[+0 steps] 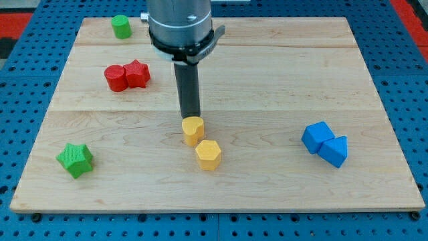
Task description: Move the red circle along with red star towards the center
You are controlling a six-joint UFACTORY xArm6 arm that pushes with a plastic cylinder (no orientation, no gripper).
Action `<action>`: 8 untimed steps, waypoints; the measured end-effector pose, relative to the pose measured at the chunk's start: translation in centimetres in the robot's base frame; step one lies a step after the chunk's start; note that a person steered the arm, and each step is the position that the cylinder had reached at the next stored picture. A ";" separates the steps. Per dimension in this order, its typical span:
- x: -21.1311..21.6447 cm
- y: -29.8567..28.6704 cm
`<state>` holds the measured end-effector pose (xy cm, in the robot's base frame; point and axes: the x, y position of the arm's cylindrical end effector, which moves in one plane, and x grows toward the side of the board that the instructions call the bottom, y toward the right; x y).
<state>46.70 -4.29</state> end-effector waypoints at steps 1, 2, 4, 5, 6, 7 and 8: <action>2.2 0.7; 3.1 0.6; 2.6 -4.1; 2.6 -4.7; 2.1 -5.5; 1.7 -12.0; 0.9 -16.5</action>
<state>47.57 -20.75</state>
